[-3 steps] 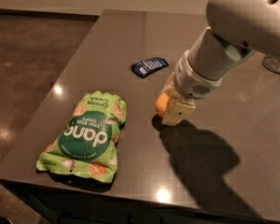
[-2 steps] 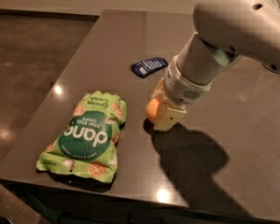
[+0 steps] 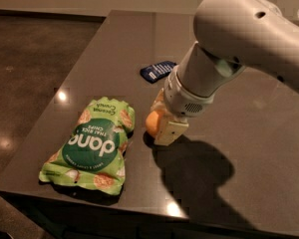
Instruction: Move orange near green rice chip bag
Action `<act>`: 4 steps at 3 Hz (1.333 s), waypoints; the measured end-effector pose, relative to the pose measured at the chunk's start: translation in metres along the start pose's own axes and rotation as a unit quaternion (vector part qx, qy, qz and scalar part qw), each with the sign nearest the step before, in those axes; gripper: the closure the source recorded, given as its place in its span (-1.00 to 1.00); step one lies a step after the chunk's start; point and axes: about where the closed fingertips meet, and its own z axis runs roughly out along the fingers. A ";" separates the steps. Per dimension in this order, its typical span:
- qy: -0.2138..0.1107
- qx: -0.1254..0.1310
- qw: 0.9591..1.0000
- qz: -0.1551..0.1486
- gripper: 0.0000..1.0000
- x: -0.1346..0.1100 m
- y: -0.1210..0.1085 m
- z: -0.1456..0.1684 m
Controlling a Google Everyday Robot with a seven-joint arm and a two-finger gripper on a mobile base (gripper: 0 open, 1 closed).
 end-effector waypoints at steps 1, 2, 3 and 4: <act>-0.004 0.001 1.000 -0.005 -0.25 -0.007 0.001 0.005; -0.003 0.003 1.000 -0.007 -0.71 -0.009 0.001 0.007; -0.003 0.003 1.000 -0.009 -1.00 -0.010 0.002 0.007; -0.003 0.003 1.000 -0.009 -1.00 -0.010 0.002 0.006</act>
Offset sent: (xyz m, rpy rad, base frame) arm 0.0009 0.0132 -0.0042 0.0072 -0.0174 0.0094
